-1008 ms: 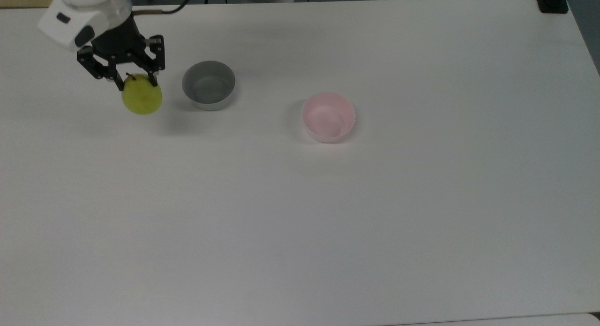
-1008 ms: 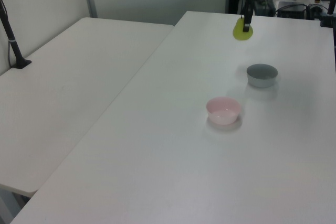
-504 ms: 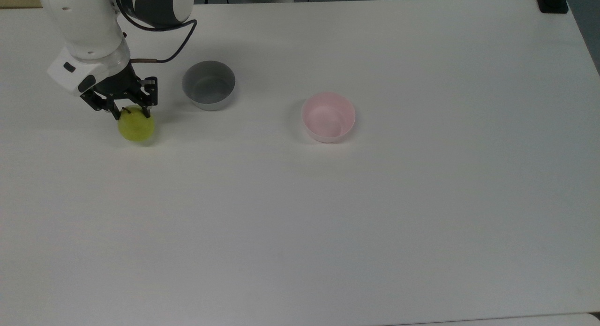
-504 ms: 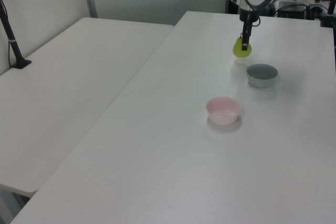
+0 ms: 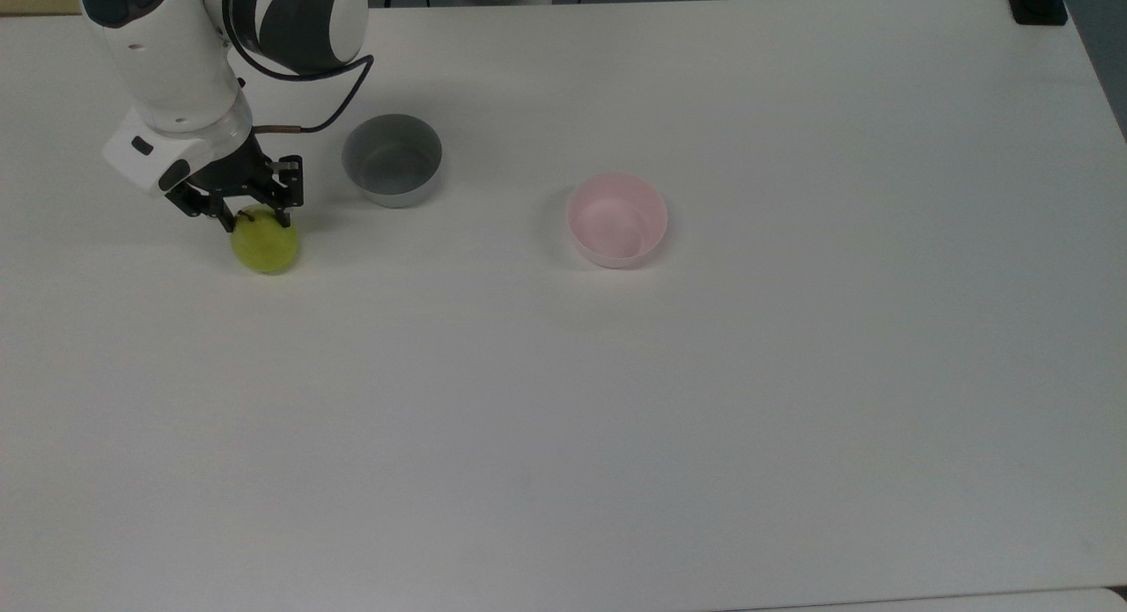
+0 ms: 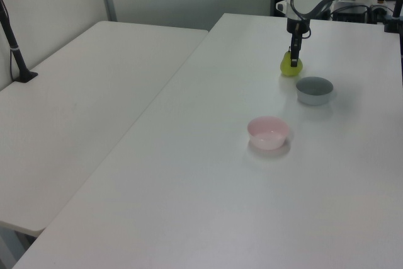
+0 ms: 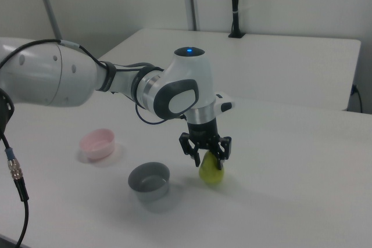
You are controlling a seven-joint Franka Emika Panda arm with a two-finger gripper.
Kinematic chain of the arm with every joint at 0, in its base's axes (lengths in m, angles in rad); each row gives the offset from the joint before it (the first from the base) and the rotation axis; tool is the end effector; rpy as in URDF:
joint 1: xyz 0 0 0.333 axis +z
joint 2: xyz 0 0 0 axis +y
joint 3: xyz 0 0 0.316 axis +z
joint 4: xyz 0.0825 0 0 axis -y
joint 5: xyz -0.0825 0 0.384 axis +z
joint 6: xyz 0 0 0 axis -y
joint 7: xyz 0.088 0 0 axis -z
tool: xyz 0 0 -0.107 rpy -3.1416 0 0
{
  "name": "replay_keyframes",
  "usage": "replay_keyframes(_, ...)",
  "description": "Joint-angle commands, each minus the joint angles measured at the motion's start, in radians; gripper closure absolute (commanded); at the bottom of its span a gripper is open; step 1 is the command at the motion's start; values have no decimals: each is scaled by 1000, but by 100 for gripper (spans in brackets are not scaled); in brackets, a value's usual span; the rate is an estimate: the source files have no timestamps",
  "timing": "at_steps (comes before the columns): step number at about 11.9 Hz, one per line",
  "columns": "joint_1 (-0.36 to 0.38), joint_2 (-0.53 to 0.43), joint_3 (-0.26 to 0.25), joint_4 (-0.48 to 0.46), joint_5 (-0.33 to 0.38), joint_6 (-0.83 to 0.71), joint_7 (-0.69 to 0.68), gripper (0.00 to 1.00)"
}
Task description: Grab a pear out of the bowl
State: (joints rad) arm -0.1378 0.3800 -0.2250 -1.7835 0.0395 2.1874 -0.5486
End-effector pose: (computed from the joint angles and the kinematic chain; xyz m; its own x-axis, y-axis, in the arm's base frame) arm 0.6111 -0.2181 0.3504 0.9837 0.1795 0.0030 0.1790 -0.9820 0.0603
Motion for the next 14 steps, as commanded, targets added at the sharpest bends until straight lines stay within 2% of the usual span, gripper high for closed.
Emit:
replay_keyframes(1,3,-26,-8,-7,17,12,8,0)
replay_keyframes(5,10,-94,-1,-4,7,-44,211,0)
replay_keyframes(7,20,-136,1,44,5,-157,232,0)
replay_keyframes(9,27,-173,10,110,3,-286,320,0)
replay_keyframes(12,24,-252,82,185,3,-457,487,0)
replay_keyframes(14,32,-332,95,190,5,-538,591,0)
